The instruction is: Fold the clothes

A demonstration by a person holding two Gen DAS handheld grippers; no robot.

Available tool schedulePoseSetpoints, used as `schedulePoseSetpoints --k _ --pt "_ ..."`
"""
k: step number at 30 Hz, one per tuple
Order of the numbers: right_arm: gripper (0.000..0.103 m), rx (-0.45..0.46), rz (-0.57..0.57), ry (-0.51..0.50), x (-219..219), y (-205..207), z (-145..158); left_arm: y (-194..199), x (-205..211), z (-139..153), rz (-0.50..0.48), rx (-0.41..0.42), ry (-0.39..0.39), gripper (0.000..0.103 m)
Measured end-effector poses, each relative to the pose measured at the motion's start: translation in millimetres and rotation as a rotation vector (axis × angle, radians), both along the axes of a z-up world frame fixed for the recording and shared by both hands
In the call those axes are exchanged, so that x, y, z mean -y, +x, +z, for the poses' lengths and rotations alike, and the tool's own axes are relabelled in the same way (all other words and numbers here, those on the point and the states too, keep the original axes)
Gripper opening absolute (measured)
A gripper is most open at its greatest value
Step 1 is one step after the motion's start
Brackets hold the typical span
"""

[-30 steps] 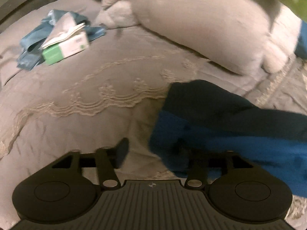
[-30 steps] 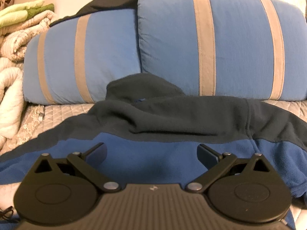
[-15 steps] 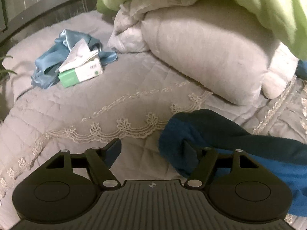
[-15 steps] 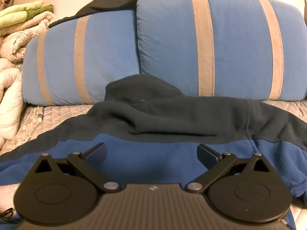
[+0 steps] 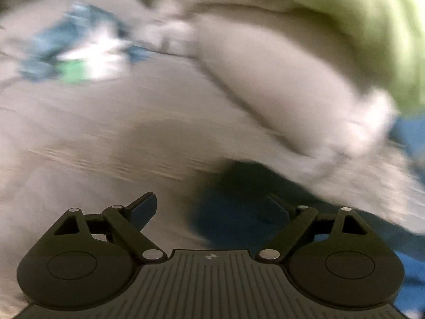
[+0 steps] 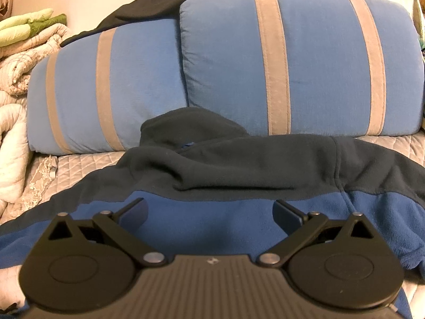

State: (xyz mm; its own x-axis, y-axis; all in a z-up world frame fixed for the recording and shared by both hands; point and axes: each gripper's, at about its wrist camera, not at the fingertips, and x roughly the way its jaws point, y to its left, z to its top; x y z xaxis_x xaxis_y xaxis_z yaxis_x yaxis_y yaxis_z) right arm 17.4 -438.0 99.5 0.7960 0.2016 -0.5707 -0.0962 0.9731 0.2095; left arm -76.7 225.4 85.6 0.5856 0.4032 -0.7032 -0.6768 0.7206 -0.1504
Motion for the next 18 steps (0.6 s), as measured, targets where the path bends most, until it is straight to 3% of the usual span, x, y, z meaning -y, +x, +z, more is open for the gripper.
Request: schedulePoseSetpoints --k 5,9,14,18 --pt "0.103 -0.003 0.006 -0.012 -0.6 0.5 -1.7 37.1 62.6 -3.8 -0.312 0.037 -0.061 0.089" --pt "0.103 -0.013 0.003 -0.024 -1.3 2.1 -4.6 65.0 116.8 -8.6 -0.484 0.031 -0.073 0.089" --pt "0.103 -0.023 0.005 -0.031 -2.6 3.9 -7.3 98.3 168.4 -24.7 -0.608 -0.028 -0.075 0.089" --pt "0.103 -0.029 0.003 -0.039 -3.4 4.4 -9.6 110.7 194.4 -46.9 -0.645 -0.12 -0.032 0.089"
